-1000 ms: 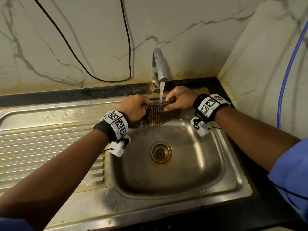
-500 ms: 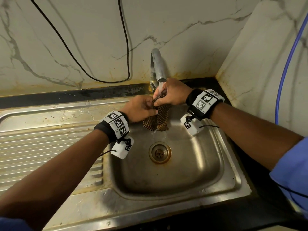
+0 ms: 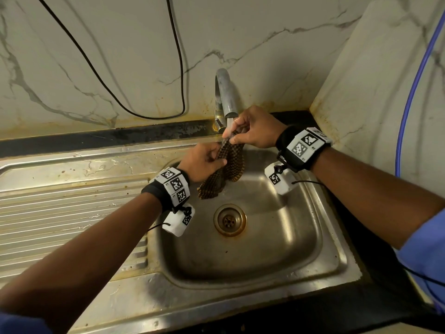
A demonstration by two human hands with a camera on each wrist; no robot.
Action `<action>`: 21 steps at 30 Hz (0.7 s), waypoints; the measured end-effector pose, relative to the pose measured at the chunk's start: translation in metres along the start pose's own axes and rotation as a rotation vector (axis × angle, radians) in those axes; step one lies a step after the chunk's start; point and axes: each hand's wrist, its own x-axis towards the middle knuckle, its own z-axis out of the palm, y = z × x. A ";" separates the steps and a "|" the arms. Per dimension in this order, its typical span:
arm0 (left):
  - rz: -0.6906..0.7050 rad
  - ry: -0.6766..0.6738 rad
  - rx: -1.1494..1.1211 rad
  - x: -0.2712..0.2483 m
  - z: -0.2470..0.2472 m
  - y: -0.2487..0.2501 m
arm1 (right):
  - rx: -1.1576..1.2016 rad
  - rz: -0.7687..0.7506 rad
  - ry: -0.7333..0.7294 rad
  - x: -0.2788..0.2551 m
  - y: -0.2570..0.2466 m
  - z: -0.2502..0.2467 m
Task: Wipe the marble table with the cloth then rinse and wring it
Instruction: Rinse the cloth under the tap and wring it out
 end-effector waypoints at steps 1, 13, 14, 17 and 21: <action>-0.012 -0.030 0.034 -0.001 0.003 -0.002 | 0.034 -0.001 0.012 -0.001 -0.001 -0.001; -0.025 -0.037 0.038 0.009 0.031 0.005 | 0.146 0.174 0.201 -0.025 0.035 -0.039; -0.013 -0.037 0.035 0.011 0.030 0.008 | 0.091 0.214 0.191 -0.030 0.041 -0.042; 0.030 -0.009 0.012 0.014 0.027 0.023 | -0.090 0.355 0.048 -0.043 0.063 -0.036; 0.107 0.011 0.078 0.019 0.027 0.035 | -0.180 0.334 -0.080 -0.052 0.067 -0.003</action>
